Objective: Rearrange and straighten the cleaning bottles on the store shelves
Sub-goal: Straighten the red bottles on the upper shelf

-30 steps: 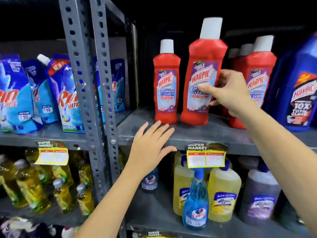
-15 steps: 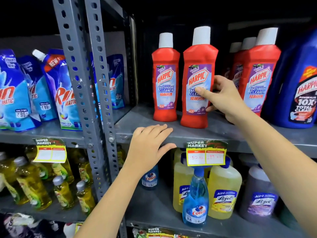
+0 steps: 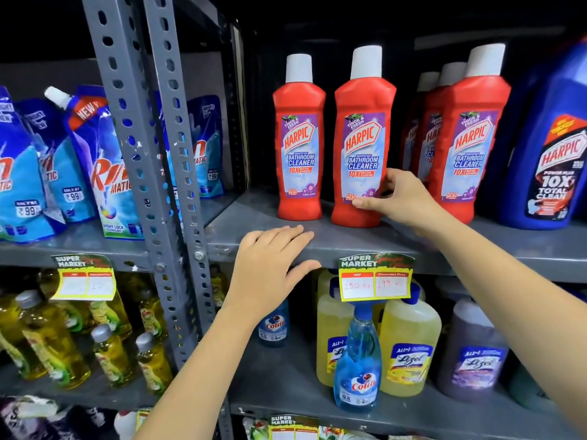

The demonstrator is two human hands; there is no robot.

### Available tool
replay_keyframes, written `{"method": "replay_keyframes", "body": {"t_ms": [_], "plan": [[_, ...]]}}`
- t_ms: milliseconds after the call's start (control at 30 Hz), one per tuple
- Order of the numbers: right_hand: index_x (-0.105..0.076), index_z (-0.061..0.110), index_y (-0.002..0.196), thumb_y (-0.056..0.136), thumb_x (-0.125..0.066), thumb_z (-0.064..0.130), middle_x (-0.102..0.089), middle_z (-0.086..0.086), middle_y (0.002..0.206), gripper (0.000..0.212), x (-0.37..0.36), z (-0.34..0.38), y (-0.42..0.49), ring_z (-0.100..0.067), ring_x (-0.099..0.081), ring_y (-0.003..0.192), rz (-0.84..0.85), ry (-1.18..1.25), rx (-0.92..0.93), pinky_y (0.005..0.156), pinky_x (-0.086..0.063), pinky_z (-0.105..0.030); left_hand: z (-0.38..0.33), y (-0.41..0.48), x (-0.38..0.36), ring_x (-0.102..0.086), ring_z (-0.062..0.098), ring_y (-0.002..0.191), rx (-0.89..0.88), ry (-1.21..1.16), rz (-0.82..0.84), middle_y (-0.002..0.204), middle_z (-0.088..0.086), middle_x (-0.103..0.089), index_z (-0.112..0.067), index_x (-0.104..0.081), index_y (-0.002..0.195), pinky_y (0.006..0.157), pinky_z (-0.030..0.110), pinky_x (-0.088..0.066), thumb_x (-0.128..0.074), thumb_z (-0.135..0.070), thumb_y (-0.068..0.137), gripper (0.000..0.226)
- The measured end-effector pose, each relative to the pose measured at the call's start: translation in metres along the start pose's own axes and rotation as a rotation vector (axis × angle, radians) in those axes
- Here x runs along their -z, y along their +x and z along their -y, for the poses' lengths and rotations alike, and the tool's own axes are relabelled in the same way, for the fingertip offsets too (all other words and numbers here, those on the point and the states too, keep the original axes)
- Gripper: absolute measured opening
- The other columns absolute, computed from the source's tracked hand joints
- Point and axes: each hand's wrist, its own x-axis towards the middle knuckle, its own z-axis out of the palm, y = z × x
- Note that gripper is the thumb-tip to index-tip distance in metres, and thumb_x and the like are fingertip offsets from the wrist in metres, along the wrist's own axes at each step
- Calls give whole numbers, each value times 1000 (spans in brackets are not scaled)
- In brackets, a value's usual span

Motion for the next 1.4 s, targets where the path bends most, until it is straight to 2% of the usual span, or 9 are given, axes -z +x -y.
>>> {"method": "replay_keyframes", "body": {"t_ms": [267, 433, 600, 833, 1033, 1133, 1233, 1333, 1400], "plan": [[-61, 10, 126, 69, -88, 22, -69, -8, 122, 64, 5, -11, 14, -23, -64, 112, -5, -17, -64, 101, -51, -43, -1, -1, 0, -60, 18, 114, 6, -23, -8, 124, 0, -67, -18, -65, 123, 95, 36, -39, -49, -54, 94, 50], [-50, 6, 135, 79, -76, 1, -65, -12, 127, 62, 7, -9, 15, -22, -62, 114, 103, 174, -142, 99, -50, -36, -2, -2, -1, -61, 17, 114, 24, -51, -24, 123, -1, -67, -19, -67, 121, 96, 35, -39, -50, -55, 93, 49], [-46, 10, 140, 82, -71, -4, -64, -16, 131, 65, 16, -9, 20, -29, -61, 122, 222, 220, -179, 108, -46, -46, -2, -1, 0, -61, 16, 113, 31, -56, -28, 123, -1, -68, -19, -67, 121, 96, 34, -38, -50, -55, 93, 49], [-46, 8, 137, 83, -73, 1, -63, -7, 124, 61, 9, -9, 15, -18, -60, 113, 122, 188, -148, 94, -47, -31, -2, 0, 0, -60, 16, 113, 29, -60, -21, 123, -2, -68, -19, -67, 121, 96, 34, -38, -49, -55, 94, 49], [-42, 7, 140, 85, -70, 1, -60, -5, 129, 61, 6, -9, 13, -15, -58, 114, 113, 186, -130, 84, -51, -18, -1, 0, -1, -60, 16, 114, 19, -66, -34, 123, -2, -68, -20, -67, 121, 96, 34, -37, -49, -55, 94, 48], [-42, 7, 139, 85, -71, 2, -60, -8, 134, 61, 6, -10, 13, -15, -58, 114, 115, 181, -135, 84, -51, -18, -1, 0, -2, -61, 17, 113, 16, -68, -32, 123, -2, -68, -19, -67, 120, 95, 34, -37, -49, -54, 94, 48], [-38, 8, 141, 88, -70, 7, -58, -7, 136, 62, 7, -9, 11, -12, -57, 113, 124, 150, -140, 70, -51, -10, 0, 0, -1, -60, 17, 115, 8, -70, -24, 125, -2, -66, -18, -66, 122, 95, 35, -37, -50, -54, 95, 47], [-25, 10, 149, 91, -68, 18, -59, -8, 135, 73, 12, -5, 3, -11, -61, 104, 168, 140, -189, 78, -48, -15, -4, 0, 1, -52, 19, 127, 16, -95, -31, 135, 1, -59, -16, -63, 125, 102, 35, -33, -52, -49, 96, 45], [-18, 11, 154, 93, -66, 23, -61, -9, 130, 78, 16, -1, -11, -5, -62, 94, 29, 134, -161, 79, -47, -16, -10, -8, 1, -37, 22, 139, 37, -118, -61, 147, 7, -47, -14, -59, 131, 112, 39, -24, -53, -41, 97, 43]]}}
